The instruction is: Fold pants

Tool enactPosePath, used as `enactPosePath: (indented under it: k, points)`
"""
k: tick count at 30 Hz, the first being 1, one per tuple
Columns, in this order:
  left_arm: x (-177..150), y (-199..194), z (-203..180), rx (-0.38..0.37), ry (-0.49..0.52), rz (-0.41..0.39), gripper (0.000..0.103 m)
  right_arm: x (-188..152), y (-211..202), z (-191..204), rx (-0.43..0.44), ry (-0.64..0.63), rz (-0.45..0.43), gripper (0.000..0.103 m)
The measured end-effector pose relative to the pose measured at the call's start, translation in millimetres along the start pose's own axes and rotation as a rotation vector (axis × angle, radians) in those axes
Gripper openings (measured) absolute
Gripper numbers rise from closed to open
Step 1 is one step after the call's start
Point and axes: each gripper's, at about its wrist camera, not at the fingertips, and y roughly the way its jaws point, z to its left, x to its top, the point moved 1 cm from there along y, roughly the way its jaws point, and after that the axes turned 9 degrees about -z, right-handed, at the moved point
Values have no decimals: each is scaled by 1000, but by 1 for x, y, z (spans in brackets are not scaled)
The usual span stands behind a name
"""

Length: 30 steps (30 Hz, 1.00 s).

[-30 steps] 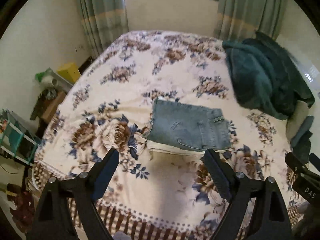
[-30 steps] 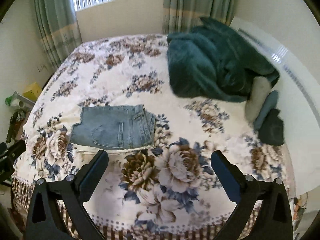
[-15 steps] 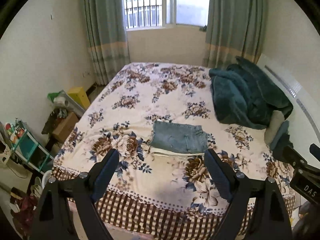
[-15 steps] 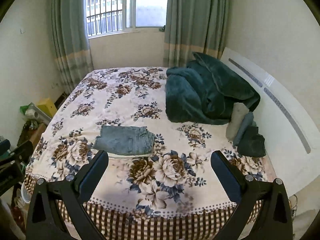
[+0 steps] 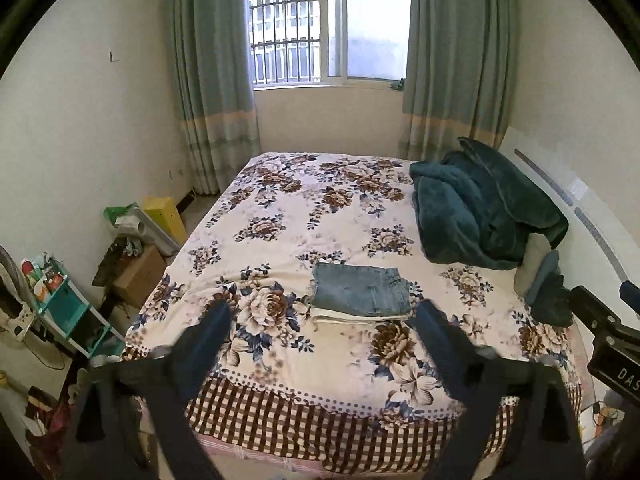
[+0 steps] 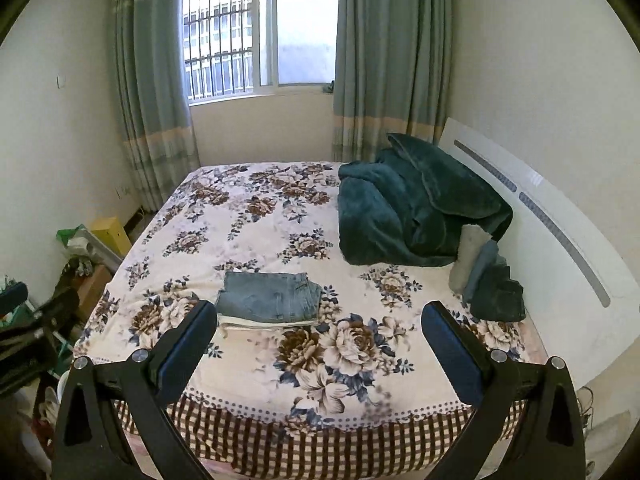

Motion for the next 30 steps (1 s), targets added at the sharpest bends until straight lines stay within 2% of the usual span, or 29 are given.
enactPosePath:
  k: [16, 30]
  points:
    - [-1, -14, 4, 24, 11, -15, 103, 2, 15, 4, 20, -2, 29, 103]
    - [1, -16, 8, 7, 4, -11, 103, 1, 14, 17, 55, -8, 43, 103]
